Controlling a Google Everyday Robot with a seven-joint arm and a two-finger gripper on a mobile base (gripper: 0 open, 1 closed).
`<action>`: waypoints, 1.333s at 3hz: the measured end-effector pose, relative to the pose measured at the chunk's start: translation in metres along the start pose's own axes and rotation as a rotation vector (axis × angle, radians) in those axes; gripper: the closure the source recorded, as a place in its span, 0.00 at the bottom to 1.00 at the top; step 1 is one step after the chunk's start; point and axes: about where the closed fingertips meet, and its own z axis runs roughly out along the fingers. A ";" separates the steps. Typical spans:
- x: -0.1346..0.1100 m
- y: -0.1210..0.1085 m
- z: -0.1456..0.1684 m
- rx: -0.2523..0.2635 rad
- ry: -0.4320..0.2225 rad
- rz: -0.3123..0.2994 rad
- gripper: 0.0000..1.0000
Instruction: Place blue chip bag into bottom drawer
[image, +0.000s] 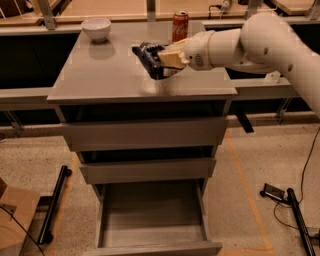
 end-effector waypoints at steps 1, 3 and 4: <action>-0.024 0.006 -0.083 -0.033 -0.007 -0.036 1.00; -0.016 0.022 -0.084 -0.152 0.041 -0.036 1.00; -0.012 0.038 -0.091 -0.179 0.053 -0.006 1.00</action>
Offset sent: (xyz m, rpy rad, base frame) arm -0.0472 -0.0545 0.0480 -0.0118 -0.0201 0.0430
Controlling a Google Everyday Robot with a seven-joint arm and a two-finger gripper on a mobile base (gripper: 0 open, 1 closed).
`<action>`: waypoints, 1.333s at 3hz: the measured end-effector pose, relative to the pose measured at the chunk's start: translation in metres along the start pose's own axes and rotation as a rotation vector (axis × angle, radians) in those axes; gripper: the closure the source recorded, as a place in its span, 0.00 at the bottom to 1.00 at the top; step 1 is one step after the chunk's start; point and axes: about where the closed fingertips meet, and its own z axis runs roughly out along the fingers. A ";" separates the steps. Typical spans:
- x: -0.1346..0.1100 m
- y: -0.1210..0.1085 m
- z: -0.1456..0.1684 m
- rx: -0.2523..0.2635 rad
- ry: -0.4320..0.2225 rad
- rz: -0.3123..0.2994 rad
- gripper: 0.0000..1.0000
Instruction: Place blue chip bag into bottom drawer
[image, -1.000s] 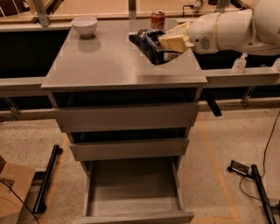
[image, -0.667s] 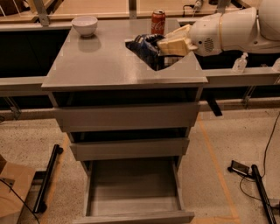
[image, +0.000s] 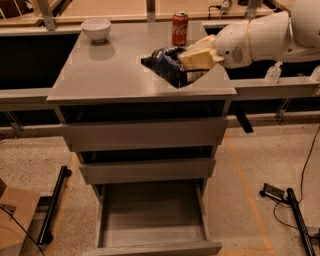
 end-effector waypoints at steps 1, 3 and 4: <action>0.014 0.042 -0.009 -0.013 0.017 0.055 1.00; 0.101 0.131 0.015 -0.054 0.073 0.218 1.00; 0.178 0.157 0.060 -0.084 0.109 0.298 1.00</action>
Offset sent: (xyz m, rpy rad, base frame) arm -0.1515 0.0153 -0.1171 -0.0078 0.2561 -0.0460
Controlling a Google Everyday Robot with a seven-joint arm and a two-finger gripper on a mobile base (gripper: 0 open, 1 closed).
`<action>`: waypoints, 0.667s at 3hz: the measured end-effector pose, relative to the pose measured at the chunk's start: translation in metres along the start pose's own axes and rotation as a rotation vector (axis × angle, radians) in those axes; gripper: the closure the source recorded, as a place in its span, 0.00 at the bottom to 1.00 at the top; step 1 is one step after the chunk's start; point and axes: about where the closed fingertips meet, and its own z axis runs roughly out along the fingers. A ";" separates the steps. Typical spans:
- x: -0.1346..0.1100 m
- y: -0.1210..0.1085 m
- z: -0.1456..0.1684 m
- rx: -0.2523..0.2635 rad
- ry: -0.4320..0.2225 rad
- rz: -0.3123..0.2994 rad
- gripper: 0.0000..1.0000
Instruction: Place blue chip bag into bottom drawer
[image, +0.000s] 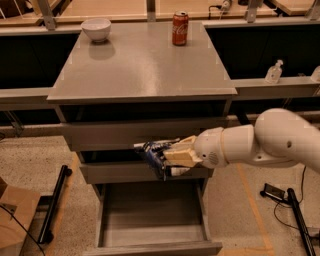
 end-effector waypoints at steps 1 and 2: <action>0.007 -0.008 0.006 0.027 -0.007 0.019 1.00; 0.007 -0.007 0.006 0.024 -0.006 0.019 1.00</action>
Offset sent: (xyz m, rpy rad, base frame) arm 0.0061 -0.0013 -0.0127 0.0022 0.0050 -0.0360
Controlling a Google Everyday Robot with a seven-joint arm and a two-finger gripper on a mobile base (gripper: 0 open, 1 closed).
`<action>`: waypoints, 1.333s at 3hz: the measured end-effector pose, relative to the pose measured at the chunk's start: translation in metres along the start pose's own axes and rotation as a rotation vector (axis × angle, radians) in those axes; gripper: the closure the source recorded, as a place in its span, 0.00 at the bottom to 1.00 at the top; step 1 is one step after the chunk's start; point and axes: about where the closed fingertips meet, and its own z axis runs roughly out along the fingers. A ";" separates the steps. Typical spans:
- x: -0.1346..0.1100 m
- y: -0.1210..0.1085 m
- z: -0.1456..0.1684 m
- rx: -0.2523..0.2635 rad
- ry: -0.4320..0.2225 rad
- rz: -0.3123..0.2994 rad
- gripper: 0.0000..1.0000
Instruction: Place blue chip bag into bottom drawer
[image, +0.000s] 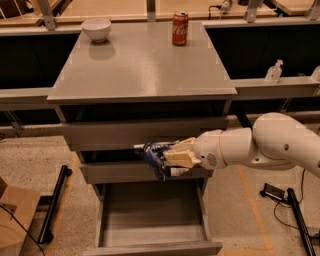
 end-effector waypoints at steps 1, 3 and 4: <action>0.021 -0.009 0.030 -0.048 0.029 0.024 1.00; 0.148 -0.049 0.141 -0.149 0.108 0.163 1.00; 0.173 -0.045 0.157 -0.179 0.110 0.210 1.00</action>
Offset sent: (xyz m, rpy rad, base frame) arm 0.0391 0.0434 -0.2322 -0.0041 0.2929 0.1171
